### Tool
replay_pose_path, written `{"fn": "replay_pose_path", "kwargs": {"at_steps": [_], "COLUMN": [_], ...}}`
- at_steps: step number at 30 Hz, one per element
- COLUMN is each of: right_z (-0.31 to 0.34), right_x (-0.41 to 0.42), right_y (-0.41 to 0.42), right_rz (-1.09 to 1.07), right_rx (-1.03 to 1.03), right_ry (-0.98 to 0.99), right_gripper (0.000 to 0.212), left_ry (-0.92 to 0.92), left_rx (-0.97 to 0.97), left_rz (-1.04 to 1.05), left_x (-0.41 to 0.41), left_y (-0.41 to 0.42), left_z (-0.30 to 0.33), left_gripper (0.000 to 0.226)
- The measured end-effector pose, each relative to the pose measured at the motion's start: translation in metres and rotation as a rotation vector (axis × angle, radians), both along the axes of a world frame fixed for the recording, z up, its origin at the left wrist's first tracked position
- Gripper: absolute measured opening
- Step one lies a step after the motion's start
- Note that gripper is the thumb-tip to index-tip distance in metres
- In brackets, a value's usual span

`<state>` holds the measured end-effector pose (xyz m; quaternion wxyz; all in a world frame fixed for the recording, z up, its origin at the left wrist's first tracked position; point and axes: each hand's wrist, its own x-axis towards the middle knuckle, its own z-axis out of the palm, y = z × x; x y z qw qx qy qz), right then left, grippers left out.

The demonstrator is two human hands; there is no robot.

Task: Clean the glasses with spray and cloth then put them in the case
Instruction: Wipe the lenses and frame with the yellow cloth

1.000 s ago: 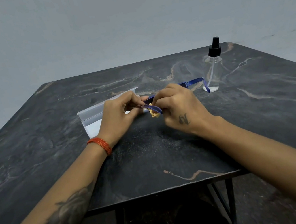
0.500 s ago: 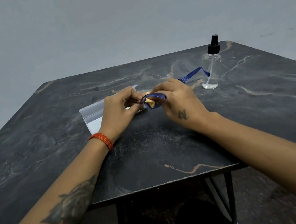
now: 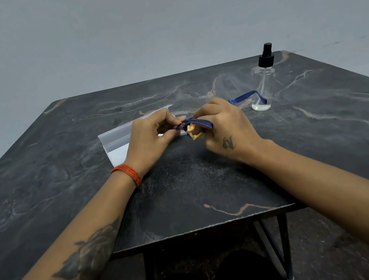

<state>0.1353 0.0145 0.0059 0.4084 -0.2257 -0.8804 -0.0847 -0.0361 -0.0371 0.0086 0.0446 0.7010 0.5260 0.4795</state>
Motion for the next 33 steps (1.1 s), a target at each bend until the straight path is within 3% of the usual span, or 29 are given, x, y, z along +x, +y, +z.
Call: {"fn": "replay_pose_path", "kwargs": {"at_steps": [10, 17, 27, 33], "right_z": [-0.0030, -0.0013, -0.0026, -0.0021], "right_x": [-0.0043, -0.0003, -0.0057, -0.0053], "right_y": [0.0029, 0.0024, 0.0047, -0.0004], "right_rz": [0.046, 0.060, -0.072, 0.037], "right_rx": [-0.010, -0.066, 0.023, -0.093], "right_ry": [0.045, 0.037, 0.143, 0.136], "right_gripper": [0.026, 0.019, 0.018, 0.022], "left_ry": [-0.020, -0.011, -0.039, -0.057], "left_rx": [0.037, 0.030, 0.026, 0.050], "left_rz": [0.011, 0.018, 0.013, 0.010], "left_x": [-0.0004, -0.0020, 0.0006, 0.0016], "left_y": [-0.0013, 0.0001, -0.0006, -0.0023], "left_z": [0.0020, -0.0003, 0.0003, 0.0021], "left_gripper": [0.021, 0.022, 0.023, 0.023]}}
